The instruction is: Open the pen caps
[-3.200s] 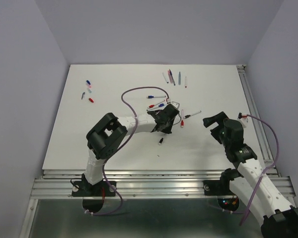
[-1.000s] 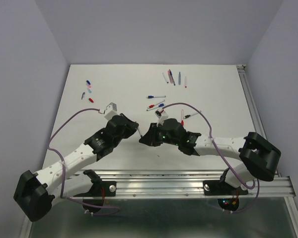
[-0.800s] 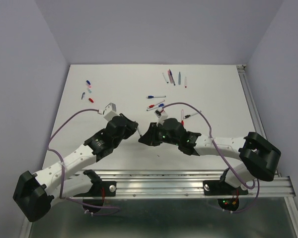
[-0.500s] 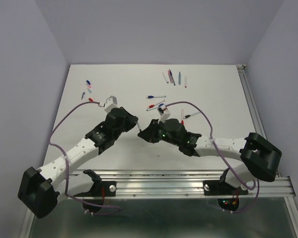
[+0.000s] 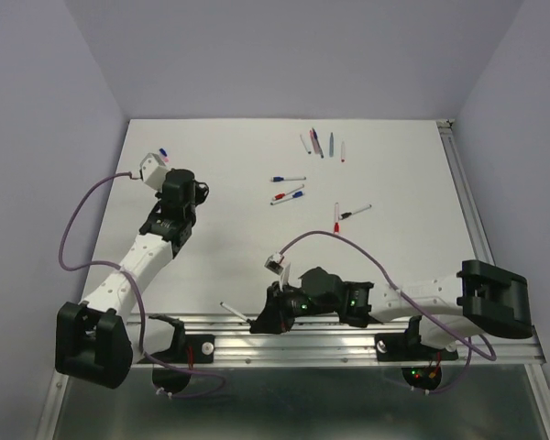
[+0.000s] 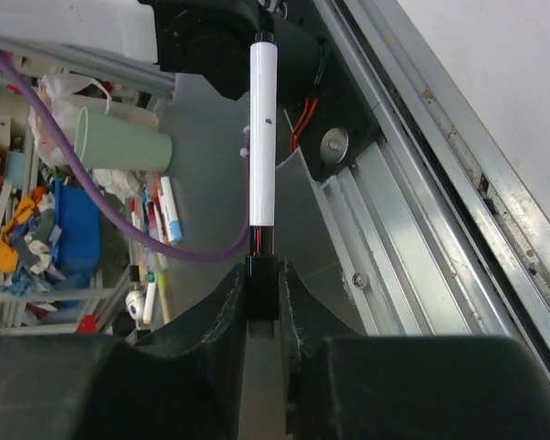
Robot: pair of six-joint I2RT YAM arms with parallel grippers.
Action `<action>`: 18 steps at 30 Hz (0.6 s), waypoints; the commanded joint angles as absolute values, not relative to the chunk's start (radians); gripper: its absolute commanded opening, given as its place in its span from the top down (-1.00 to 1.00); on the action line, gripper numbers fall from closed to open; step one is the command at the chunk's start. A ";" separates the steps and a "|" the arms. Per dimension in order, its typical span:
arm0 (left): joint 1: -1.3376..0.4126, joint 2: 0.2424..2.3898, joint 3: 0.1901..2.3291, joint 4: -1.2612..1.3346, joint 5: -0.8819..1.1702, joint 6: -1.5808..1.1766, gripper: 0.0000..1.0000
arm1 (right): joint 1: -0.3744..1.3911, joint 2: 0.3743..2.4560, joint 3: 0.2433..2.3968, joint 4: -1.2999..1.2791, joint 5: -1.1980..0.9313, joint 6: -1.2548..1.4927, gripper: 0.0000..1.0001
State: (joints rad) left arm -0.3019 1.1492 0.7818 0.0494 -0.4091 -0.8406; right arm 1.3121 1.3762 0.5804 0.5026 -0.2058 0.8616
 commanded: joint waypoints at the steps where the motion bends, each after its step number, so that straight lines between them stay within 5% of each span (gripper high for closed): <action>1: -0.261 1.114 0.819 0.137 -0.502 -0.779 1.00 | 1.302 1.342 0.558 0.551 -0.291 0.858 0.99; 7: -0.227 1.066 0.802 0.114 -0.320 -0.735 1.00 | 1.302 1.309 0.581 0.471 -0.152 0.848 0.99; 9: -0.227 1.049 0.798 0.103 -0.166 -0.712 0.52 | 1.301 1.299 0.597 0.405 -0.013 0.848 0.99; 10: -0.227 1.026 0.773 0.104 -0.116 -0.710 -0.01 | 1.299 1.292 0.626 0.373 0.044 0.845 0.99; 12: -0.229 0.993 0.715 0.142 0.033 -0.716 -0.52 | 1.293 1.292 0.659 0.298 0.169 0.827 0.99; 18: -0.238 0.832 0.571 0.176 0.251 -0.776 -0.77 | 1.226 1.302 0.730 0.307 0.287 0.807 0.99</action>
